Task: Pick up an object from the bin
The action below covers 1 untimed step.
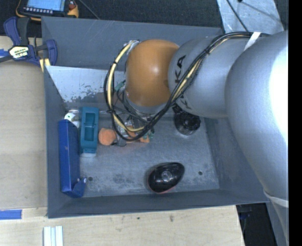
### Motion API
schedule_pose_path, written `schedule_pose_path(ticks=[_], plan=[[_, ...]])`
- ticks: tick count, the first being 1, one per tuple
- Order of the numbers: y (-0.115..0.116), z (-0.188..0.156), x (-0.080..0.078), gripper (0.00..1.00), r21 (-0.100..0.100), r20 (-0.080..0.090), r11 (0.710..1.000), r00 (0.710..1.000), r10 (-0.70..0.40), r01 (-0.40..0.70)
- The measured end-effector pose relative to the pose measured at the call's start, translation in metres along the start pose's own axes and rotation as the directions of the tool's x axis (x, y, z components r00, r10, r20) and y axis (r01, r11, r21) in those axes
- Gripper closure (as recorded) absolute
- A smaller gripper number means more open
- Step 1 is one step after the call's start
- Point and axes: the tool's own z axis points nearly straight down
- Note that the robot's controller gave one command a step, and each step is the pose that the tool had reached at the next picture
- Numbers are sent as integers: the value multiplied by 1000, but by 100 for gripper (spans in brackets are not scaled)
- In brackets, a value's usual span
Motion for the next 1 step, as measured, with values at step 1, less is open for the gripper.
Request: schedule_pose_path(ticks=[1], plan=[[-11, -59, -19, 100, -1, 7, 1000, 1000, 7, -7]])
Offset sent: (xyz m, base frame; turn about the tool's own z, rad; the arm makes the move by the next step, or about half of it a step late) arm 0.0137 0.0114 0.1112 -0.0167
